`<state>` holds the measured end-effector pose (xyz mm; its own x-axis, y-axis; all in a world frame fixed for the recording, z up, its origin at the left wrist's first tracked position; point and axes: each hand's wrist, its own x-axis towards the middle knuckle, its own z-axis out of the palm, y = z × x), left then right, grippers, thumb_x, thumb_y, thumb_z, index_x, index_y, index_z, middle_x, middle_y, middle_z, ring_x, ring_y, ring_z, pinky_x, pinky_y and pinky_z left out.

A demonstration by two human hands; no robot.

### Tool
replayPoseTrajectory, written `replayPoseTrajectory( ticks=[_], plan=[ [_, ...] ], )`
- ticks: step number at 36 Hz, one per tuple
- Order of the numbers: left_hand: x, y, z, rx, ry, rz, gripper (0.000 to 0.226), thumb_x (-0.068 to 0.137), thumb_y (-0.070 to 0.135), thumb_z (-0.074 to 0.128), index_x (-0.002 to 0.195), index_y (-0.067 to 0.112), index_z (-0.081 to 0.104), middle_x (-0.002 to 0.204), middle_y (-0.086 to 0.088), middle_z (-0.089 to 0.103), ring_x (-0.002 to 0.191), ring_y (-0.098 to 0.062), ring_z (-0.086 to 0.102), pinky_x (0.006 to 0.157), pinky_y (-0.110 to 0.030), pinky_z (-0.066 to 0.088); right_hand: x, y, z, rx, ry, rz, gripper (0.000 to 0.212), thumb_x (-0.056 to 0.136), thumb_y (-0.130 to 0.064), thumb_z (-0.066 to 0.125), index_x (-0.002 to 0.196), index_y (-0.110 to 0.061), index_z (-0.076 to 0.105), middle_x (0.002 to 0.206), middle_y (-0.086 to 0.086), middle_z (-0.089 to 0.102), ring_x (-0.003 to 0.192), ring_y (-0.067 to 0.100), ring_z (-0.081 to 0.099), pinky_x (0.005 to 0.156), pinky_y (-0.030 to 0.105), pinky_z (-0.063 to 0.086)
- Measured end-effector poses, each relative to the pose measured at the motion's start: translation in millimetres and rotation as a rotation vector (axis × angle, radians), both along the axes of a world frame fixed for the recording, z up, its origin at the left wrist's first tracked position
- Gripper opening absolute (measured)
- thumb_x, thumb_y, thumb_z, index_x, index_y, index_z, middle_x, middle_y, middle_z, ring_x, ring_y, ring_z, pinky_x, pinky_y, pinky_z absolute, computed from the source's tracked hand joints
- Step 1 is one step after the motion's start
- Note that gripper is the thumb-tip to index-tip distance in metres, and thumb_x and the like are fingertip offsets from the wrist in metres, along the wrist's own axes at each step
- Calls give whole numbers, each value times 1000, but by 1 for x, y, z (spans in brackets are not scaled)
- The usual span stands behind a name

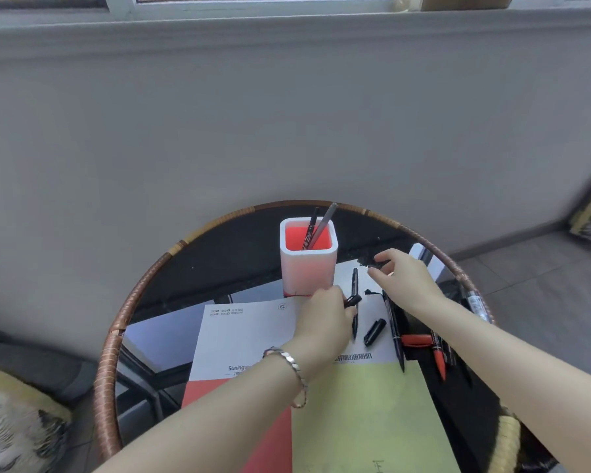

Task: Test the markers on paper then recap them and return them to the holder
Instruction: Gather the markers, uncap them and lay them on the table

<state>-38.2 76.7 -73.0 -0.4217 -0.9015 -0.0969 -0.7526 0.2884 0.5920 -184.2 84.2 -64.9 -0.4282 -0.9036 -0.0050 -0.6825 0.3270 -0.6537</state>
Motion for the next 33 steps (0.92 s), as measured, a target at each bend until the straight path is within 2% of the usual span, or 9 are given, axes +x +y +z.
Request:
replayPoseTrajectory(
  ticks=[6,10,14,17,20,23,25,29,33],
  plan=[
    [-7,-4,-6,-34,-72,-21,24,93,28,50,100,7,58,107,-13,57,94,-31,55,76,-36,47,-6,5,14,-9,14,34,28,91,-25,51,117,-16,55,89,-4,60,85,15,54,71,26,37],
    [11,-3,0,-21,-25,-17,35,93,36,47,116,11,55,112,-8,55,99,-28,55,81,-36,47,2,0,25,-63,34,66,25,90,-24,51,114,-18,57,95,0,66,88,17,58,68,28,42],
    [43,-2,14,-48,33,-24,27,93,36,44,105,17,59,106,-1,58,93,-20,56,79,-34,48,19,-14,42,-257,-59,70,25,89,-22,52,113,-16,57,86,-3,61,84,23,62,77,42,53],
    [66,-3,27,-75,77,-15,22,94,31,44,105,22,60,100,6,58,89,-13,56,77,-31,48,31,-30,60,-398,-23,58,36,91,-24,52,124,-10,51,80,-4,53,86,18,52,79,33,45],
    [80,-5,38,-125,110,-9,22,93,26,44,108,24,60,99,9,58,86,-8,55,69,-24,45,38,-50,74,-289,-52,61,50,91,-35,52,132,-8,43,101,5,58,100,20,51,82,26,35],
    [86,-9,44,-174,129,-20,23,93,23,43,110,23,59,100,9,58,85,-4,53,64,-14,41,42,-68,75,-111,-56,86,48,90,-39,53,124,-6,54,125,8,59,117,23,52,87,29,39],
    [88,-11,48,-199,150,-15,24,94,23,43,111,22,59,98,10,58,84,-2,52,64,-10,39,44,-74,74,-104,-42,69,37,88,-34,56,112,-6,64,118,7,64,111,22,56,79,26,39],
    [91,-13,50,-210,192,11,24,93,20,44,110,21,61,98,9,60,84,-2,54,64,-11,41,47,-72,74,-148,-34,45,20,87,-22,58,90,-7,71,91,7,66,81,17,55,58,22,37],
    [92,-11,53,-290,285,35,23,91,13,47,109,20,60,99,8,58,86,-1,53,69,-11,41,44,-53,88,-298,-22,93,17,86,-24,60,86,-9,68,81,1,62,78,16,54,71,26,41]
  ],
)
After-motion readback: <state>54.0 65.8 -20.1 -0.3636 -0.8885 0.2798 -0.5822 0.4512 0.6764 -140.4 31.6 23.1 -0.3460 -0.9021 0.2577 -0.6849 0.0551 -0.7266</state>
